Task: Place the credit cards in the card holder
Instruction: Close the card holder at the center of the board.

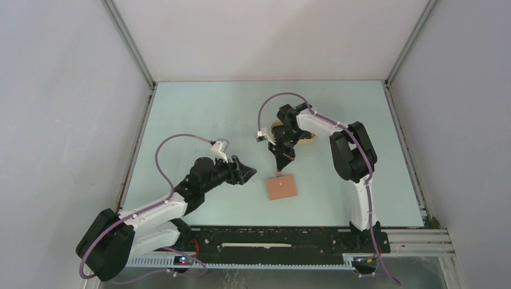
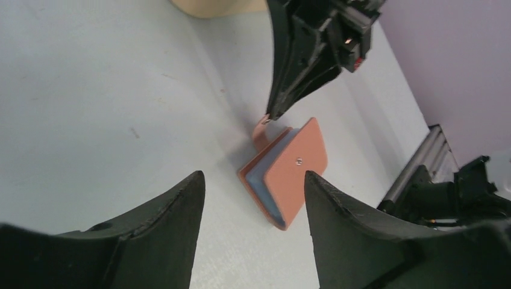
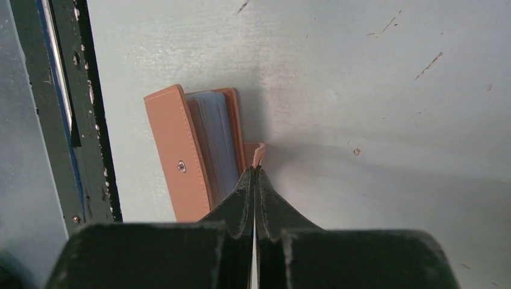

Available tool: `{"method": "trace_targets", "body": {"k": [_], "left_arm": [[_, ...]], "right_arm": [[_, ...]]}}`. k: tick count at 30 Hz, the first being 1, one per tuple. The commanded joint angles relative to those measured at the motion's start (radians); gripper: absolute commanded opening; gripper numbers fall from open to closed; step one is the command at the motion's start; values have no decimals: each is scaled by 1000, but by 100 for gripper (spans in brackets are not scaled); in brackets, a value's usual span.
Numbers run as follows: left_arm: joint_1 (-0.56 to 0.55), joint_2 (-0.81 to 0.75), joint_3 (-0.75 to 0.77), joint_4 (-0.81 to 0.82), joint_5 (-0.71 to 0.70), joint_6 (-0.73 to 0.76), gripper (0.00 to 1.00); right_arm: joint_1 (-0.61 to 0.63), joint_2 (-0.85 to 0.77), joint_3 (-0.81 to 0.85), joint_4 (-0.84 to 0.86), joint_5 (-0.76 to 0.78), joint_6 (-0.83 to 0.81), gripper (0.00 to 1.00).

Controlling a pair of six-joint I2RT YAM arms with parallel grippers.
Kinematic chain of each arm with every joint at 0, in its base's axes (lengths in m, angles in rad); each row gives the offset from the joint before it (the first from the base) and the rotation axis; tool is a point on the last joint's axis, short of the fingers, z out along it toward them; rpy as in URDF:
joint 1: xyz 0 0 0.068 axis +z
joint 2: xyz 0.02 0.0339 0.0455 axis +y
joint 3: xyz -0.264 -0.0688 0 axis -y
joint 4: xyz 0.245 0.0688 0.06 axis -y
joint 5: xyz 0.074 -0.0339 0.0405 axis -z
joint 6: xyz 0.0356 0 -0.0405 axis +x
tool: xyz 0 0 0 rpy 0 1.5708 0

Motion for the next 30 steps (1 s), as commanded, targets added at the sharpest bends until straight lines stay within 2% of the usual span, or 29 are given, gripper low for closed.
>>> {"method": "trace_targets", "body": {"k": [1,6,10,13,21,27,30], "left_arm": [[-2,11,-43,167,114,-64,62],[-79,76,-13,225,124,-103,51],[-119,194,32,276,142,-139,35],[-137,291,54,335,159,-172,28],[-168,480,107,509,213,-251,26],[-179,542,126,508,189,-274,27],[-178,590,148,448,166,-301,26]], "right_arm": [[3,-95,-45,50,-17,-10,0],[8,-132,-81,89,-10,4,0],[11,-147,-97,107,-9,8,0],[11,-165,-117,122,-17,1,0],[19,-202,-169,169,-3,-6,0],[22,-213,-185,188,-4,-5,0],[21,-227,-198,199,-1,-7,0]]}}
